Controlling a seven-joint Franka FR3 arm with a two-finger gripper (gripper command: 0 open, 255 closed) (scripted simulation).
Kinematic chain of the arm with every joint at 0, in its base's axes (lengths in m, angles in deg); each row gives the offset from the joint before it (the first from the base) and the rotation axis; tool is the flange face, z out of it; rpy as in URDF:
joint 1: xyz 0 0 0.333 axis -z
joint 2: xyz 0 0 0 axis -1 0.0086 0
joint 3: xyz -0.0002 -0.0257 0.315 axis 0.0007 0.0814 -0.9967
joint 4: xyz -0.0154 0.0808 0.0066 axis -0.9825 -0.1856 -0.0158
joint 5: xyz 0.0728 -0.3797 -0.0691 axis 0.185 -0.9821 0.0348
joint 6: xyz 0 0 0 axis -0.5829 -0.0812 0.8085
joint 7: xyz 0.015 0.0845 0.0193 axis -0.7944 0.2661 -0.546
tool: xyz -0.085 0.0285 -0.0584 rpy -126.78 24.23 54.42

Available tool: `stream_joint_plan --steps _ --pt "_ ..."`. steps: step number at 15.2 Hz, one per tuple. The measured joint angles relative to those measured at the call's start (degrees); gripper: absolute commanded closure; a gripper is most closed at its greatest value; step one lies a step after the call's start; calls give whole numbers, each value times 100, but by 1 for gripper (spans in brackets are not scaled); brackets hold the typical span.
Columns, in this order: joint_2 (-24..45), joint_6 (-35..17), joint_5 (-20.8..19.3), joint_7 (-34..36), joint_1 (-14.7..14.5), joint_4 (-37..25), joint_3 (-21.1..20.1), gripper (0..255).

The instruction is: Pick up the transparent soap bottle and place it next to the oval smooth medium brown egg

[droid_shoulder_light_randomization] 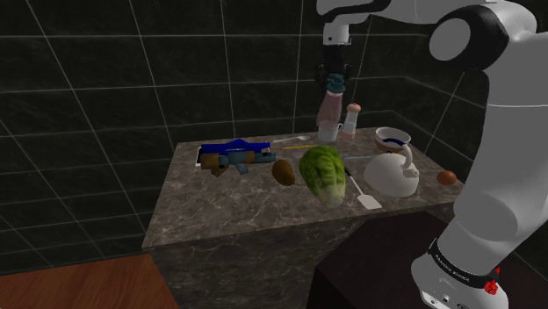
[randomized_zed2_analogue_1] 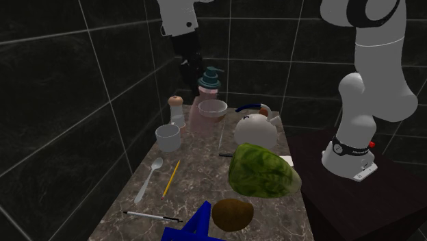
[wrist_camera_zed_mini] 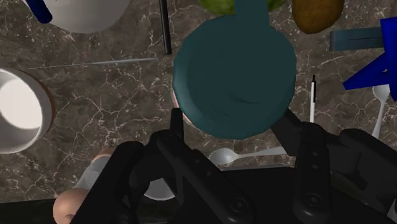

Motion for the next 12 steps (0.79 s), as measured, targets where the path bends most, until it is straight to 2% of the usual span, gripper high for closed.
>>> stream_joint_plan --steps 4,12 --pt "-707 -70 -90 -385 220 790 153 255" --pt "-1558 177 -313 -1140 633 1410 491 255"
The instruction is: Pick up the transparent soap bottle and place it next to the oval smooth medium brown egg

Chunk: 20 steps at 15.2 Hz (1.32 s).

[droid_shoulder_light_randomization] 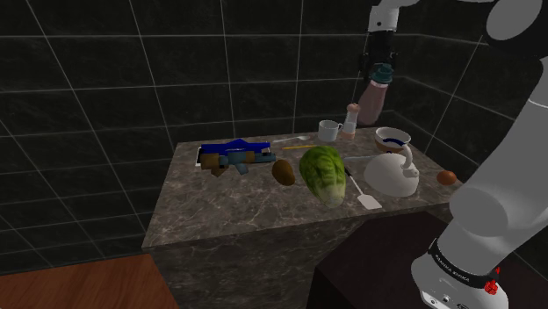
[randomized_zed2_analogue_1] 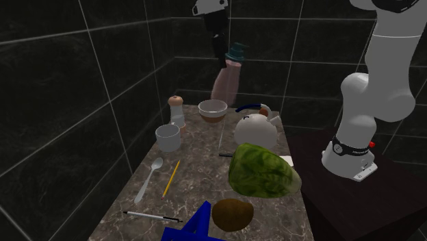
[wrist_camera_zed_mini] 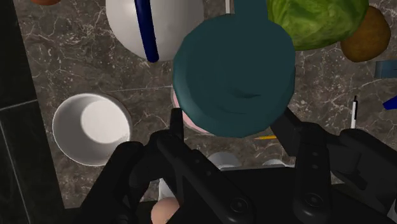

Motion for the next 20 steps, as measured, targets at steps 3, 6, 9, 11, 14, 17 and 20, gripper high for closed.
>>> stream_joint_plan --steps 3,6,9,11,14,17,20 --pt "-243 141 -114 -372 191 101 178 255" --pt "-495 279 -232 -692 347 209 333 255" --pt "-696 401 -359 -1043 512 271 506 255" --pt "-799 501 -449 -1299 628 261 633 255" --pt "-819 671 -564 -1708 806 87 838 255" --pt "-926 799 -699 -2108 977 32 1034 255" --pt "-896 980 -790 -2497 1133 -216 1226 255"
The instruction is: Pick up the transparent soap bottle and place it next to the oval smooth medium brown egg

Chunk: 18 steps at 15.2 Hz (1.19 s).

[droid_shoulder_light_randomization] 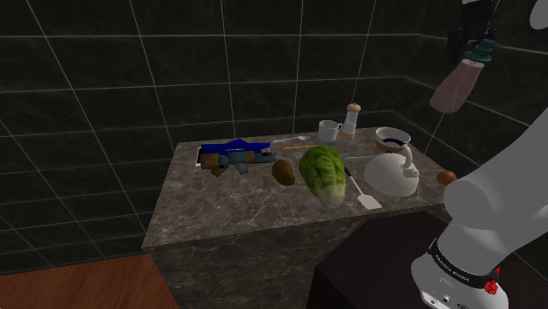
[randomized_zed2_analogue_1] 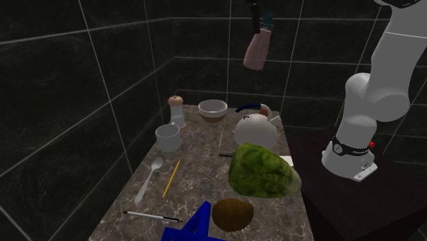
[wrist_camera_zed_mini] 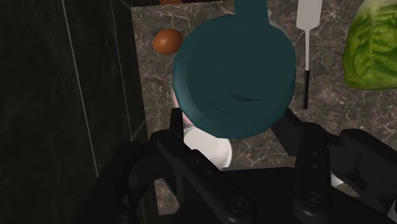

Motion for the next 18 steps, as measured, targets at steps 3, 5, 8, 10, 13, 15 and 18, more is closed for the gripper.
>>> stream_joint_plan --steps 3,5,8,10,13,15,18 --pt "-71 -154 -40 -62 34 219 39 255" --pt "-106 -324 -48 -49 38 423 43 255" --pt "-196 -558 -70 -12 38 745 38 255" --pt "-247 -703 -82 14 38 939 34 255" --pt "-308 -953 -96 52 39 1248 33 255" --pt "-324 -1105 -101 61 45 1416 40 255" --pt "-394 -1343 -122 94 50 1722 42 255"
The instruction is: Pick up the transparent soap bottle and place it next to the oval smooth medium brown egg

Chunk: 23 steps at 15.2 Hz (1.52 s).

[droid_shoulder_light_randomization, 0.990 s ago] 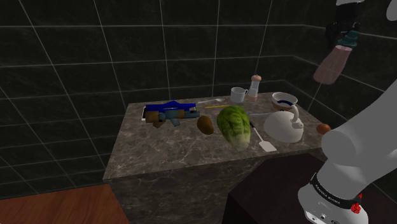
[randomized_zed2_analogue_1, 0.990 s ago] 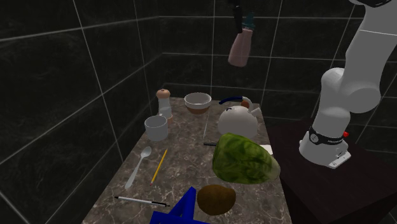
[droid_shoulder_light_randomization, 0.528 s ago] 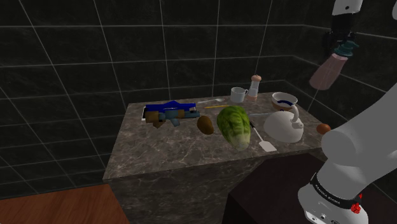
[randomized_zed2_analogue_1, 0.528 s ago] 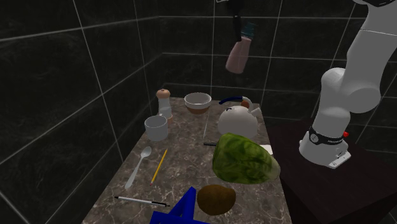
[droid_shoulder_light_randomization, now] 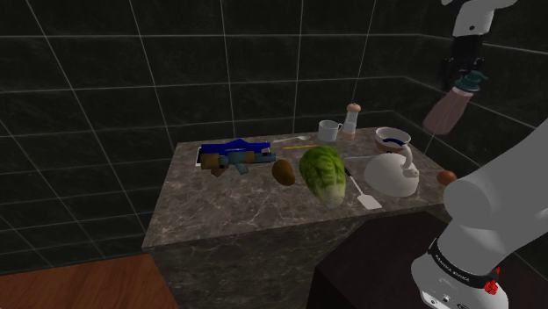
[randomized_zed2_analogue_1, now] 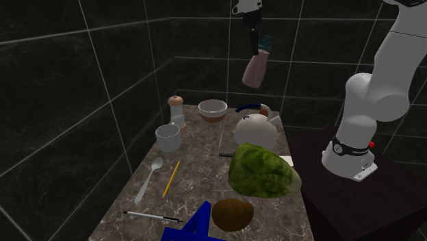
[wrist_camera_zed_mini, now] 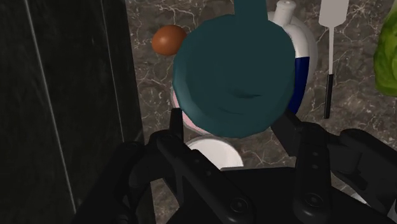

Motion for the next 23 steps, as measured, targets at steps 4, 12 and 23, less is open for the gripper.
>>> stream_joint_plan --steps 4,12,23 --pt "-9 -306 -4 31 5 316 9 255" --pt "-16 -918 -20 75 23 935 38 255" --pt "135 -1750 0 117 37 1625 82 255"
